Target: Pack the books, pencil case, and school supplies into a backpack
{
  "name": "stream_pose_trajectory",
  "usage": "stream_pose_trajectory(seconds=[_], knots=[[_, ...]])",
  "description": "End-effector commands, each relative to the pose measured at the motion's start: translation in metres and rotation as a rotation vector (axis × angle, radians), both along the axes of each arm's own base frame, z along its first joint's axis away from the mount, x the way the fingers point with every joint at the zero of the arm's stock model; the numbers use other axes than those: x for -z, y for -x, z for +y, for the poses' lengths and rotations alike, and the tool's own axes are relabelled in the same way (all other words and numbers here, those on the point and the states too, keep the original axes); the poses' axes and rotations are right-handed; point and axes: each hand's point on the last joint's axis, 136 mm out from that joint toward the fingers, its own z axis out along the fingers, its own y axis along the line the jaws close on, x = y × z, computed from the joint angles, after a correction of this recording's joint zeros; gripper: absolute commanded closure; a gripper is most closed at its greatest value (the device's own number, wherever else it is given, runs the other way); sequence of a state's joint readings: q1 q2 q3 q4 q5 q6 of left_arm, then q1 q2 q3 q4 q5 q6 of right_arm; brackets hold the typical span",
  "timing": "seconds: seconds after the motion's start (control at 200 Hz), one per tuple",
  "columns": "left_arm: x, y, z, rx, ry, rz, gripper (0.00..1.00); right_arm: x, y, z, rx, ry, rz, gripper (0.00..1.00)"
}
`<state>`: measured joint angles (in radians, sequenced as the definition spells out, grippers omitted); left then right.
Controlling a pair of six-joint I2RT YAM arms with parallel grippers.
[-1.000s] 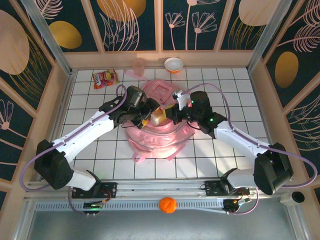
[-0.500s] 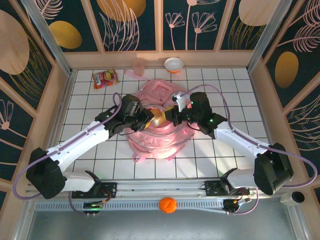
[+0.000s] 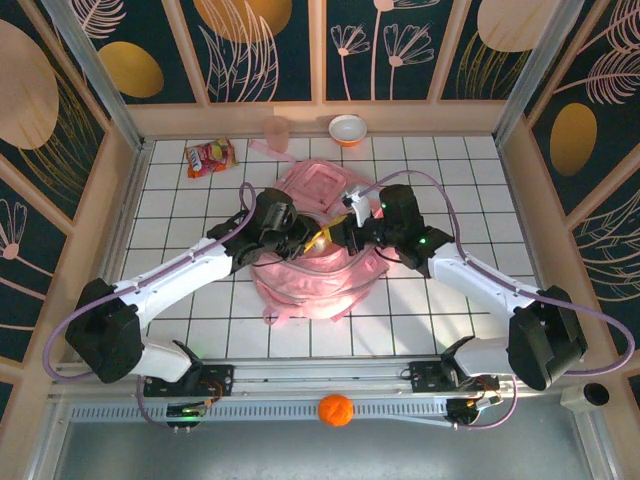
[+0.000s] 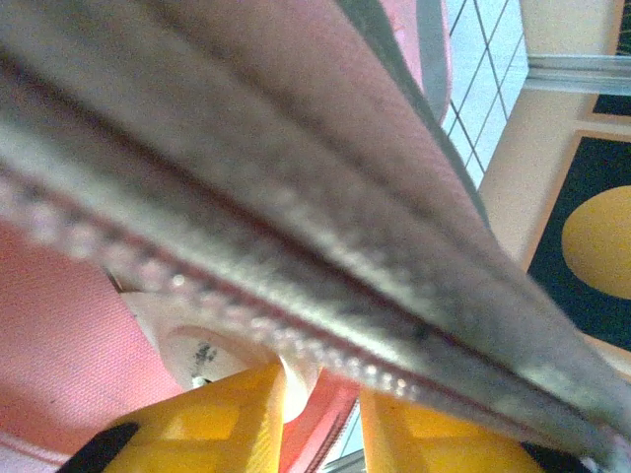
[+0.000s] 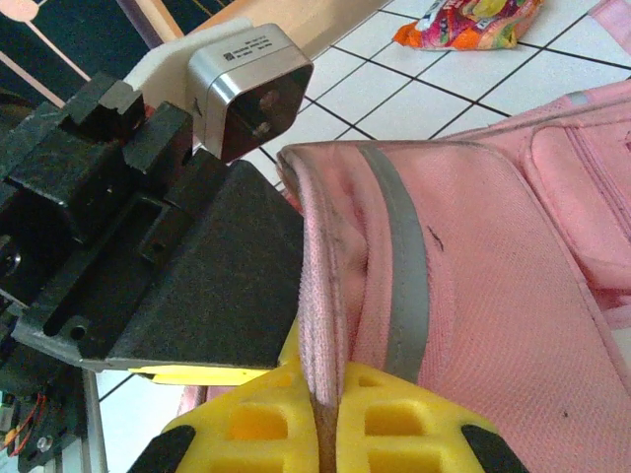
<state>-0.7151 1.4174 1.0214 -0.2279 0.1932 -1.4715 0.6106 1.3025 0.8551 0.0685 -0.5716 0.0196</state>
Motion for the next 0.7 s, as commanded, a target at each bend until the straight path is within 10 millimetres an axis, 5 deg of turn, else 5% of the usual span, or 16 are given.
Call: stream_pose_trajectory(seconds=[0.0,0.095,0.265,0.365,0.445,0.56,0.691], knots=[[-0.002,0.000,0.018,-0.036,-0.048,-0.049,0.62,-0.042,0.016,0.005,-0.096,-0.047,-0.139,1.00],[0.000,0.009,0.044,-0.034,-0.148,-0.112,0.49,-0.028,0.019,-0.003,-0.116,0.031,-0.170,1.00],[-0.035,0.007,0.071,0.052,-0.239,-0.455,0.32,0.003,0.029,-0.024,-0.225,0.233,-0.266,1.00],[-0.049,-0.001,0.090,0.046,-0.275,-0.571,0.30,0.023,0.041,-0.033,-0.331,0.355,-0.271,1.00],[-0.055,-0.009,0.100,0.070,-0.330,-0.614,0.31,0.030,0.050,-0.039,-0.361,0.402,-0.209,0.77],[-0.056,-0.014,0.101,0.195,-0.485,-0.668,0.28,0.010,0.042,-0.039,-0.214,0.352,-0.071,0.57],[-0.035,-0.017,0.104,0.300,-0.619,-0.657,0.26,-0.021,0.040,-0.035,-0.049,0.198,0.107,0.49]])
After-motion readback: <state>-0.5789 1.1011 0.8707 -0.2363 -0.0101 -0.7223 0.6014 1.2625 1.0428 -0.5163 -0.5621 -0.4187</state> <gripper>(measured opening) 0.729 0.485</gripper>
